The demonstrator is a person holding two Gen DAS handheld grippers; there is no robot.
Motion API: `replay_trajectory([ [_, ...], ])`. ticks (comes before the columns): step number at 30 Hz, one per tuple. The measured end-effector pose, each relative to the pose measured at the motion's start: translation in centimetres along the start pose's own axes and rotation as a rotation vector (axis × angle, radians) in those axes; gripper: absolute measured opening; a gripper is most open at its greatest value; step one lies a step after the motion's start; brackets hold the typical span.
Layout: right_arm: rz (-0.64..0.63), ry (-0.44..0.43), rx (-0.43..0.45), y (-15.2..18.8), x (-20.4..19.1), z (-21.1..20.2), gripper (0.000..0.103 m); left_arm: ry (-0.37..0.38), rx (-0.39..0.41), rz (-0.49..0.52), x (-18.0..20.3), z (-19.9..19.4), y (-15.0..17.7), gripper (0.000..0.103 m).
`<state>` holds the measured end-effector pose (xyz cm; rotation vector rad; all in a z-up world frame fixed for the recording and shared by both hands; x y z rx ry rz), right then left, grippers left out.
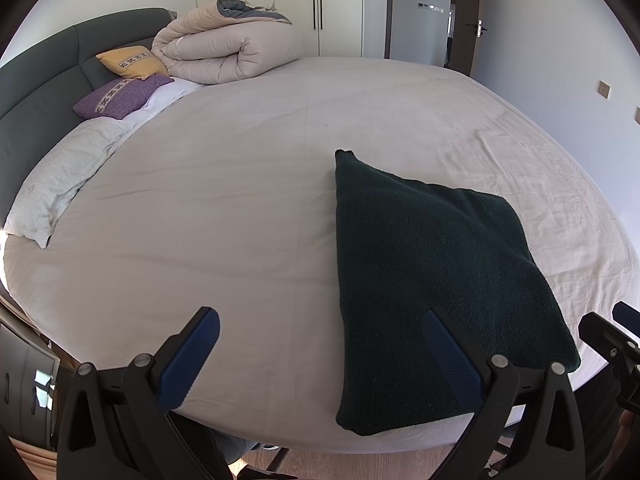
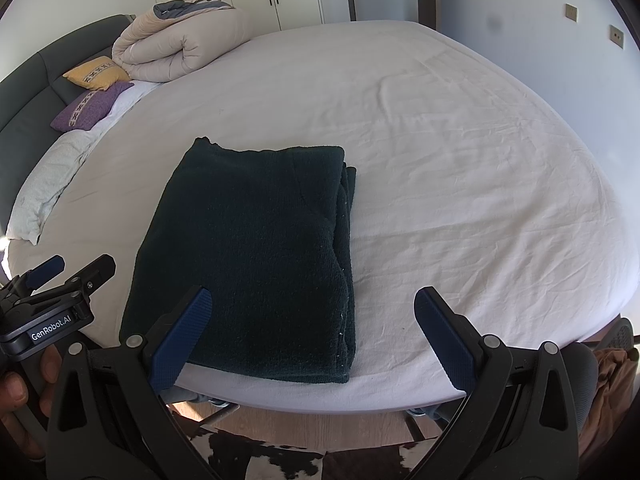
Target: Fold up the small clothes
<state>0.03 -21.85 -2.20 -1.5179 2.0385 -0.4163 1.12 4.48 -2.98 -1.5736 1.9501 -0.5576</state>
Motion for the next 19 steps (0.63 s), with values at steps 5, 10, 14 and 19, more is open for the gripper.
replay_trajectory([
  [5, 0.001, 0.000, -0.001, 0.02, -0.03, 0.02, 0.103, -0.001, 0.000, 0.001, 0.03, -0.02, 0.04, 0.103],
  [10, 0.001, -0.001, -0.004, 0.01, 0.00, 0.11, 0.103, 0.000, -0.004, -0.001, 0.05, 0.00, 0.11, 0.103],
  [14, 0.001, -0.003, -0.010, -0.01, -0.05, 0.29, 0.103, 0.006, -0.010, -0.009, -0.11, 0.21, 0.32, 0.103],
  [19, 0.002, -0.004, -0.014, 0.06, -0.19, 0.37, 0.103, 0.007, -0.001, -0.003, -0.25, 0.03, 0.46, 0.103],
])
Point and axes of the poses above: each gripper's, at about its wrist camera, not at the fingertips, and z roughly the way its jaws point, x to its right, y to its underside, the point moved 2 cm from there along z, roughly the way its jaws point, and after that the axes turned 13 degrees about z, right-handed, at the moved point
